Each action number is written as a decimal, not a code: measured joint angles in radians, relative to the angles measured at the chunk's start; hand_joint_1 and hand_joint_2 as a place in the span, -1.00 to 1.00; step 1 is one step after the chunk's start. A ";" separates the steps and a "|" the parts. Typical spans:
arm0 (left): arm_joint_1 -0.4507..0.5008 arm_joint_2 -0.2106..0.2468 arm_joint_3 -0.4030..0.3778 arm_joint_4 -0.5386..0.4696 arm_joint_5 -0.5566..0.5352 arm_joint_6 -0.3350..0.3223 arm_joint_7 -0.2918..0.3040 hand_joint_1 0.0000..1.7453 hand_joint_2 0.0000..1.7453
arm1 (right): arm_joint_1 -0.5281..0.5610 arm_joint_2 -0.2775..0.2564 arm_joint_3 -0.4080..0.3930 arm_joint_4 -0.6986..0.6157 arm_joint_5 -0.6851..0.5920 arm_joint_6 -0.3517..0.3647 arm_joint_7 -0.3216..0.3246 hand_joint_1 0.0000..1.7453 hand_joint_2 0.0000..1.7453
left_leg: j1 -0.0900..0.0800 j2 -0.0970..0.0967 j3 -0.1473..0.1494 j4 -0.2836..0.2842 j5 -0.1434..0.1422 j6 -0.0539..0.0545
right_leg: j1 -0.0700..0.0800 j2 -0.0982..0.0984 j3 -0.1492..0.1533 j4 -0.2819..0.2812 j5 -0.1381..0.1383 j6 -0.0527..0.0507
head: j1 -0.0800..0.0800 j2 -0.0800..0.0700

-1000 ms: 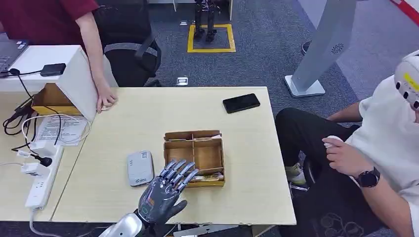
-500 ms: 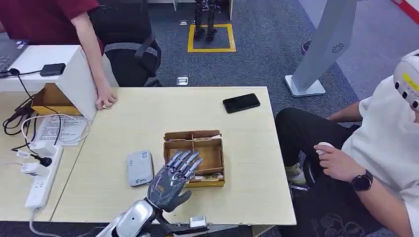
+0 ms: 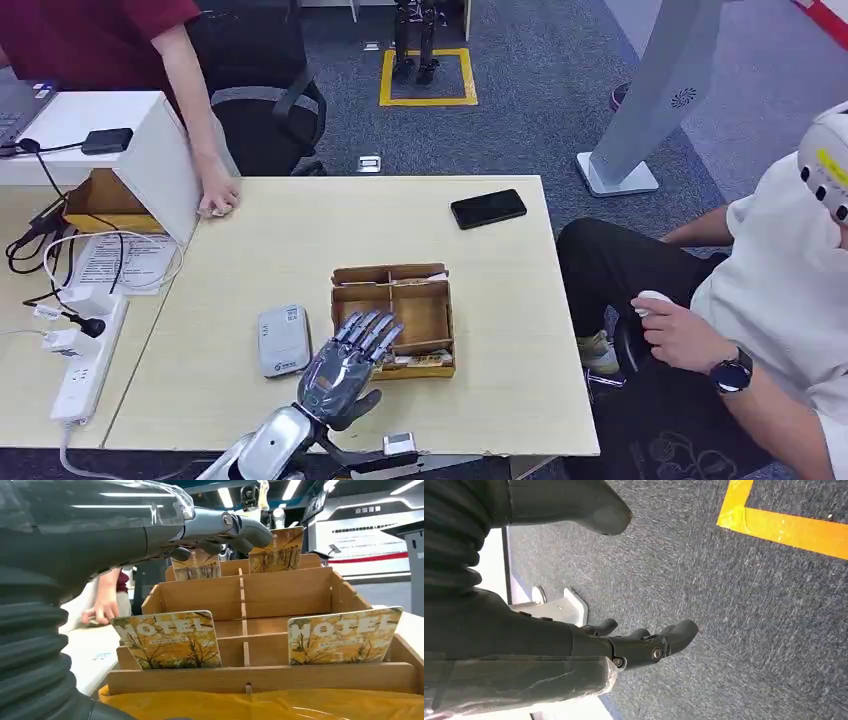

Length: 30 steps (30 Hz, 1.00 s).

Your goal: Pass the card to the sensor for recognition and then transmit it.

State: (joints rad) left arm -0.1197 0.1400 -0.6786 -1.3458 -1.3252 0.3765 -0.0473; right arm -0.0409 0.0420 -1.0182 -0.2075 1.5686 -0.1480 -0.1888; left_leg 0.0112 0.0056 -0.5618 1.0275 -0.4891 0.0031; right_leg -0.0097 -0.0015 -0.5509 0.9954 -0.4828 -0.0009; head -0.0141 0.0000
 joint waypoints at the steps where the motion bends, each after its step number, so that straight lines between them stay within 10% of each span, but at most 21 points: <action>1: 0.000 0.000 0.001 0.000 0.000 0.000 0.000 -1.00 1.00 | 0.000 0.000 0.000 0.000 0.000 0.000 0.000 -1.00 1.00 | 0.000 0.000 0.000 0.000 0.000 0.000 | 0.000 0.000 0.000 0.000 0.000 0.000 | 0.000 0.000; 16: 0.001 -0.024 0.051 0.002 0.012 0.011 0.007 -1.00 1.00 | 0.001 0.000 0.000 0.000 0.001 -0.004 -0.007 -1.00 1.00 | 0.000 0.000 0.000 0.000 0.000 0.000 | 0.000 0.000 0.000 0.000 0.000 0.000 | 0.000 0.000; 17: 0.001 -0.024 0.053 0.002 0.012 0.011 0.007 0.80 1.00 | 0.001 0.000 0.000 0.000 0.001 -0.004 -0.007 -1.00 1.00 | 0.000 0.000 0.000 0.000 0.000 0.000 | 0.000 0.000 0.000 0.000 0.000 0.000 | 0.000 0.000; 18: 0.001 -0.024 0.056 0.002 0.012 0.011 0.007 1.00 1.00 | 0.001 0.000 0.000 0.000 0.001 -0.004 -0.007 -1.00 1.00 | 0.000 0.000 0.000 0.000 0.000 0.000 | 0.000 0.000 0.000 0.000 0.000 0.000 | 0.000 0.000; 30: 0.002 -0.024 0.072 0.002 0.028 0.008 0.005 1.00 1.00 | 0.001 0.000 0.000 0.000 0.001 -0.005 -0.011 -1.00 1.00 | 0.000 0.000 0.000 0.000 0.000 0.000 | 0.000 0.000 0.000 0.000 0.000 0.000 | 0.000 0.000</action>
State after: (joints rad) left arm -0.1177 0.1156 -0.6069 -1.3439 -1.2974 0.3845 -0.0420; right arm -0.0399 0.0423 -1.0182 -0.2075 1.5698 -0.1530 -0.1995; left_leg 0.0112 0.0056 -0.5620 1.0275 -0.4891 0.0031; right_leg -0.0096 -0.0016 -0.5509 0.9955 -0.4828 -0.0009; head -0.0141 0.0000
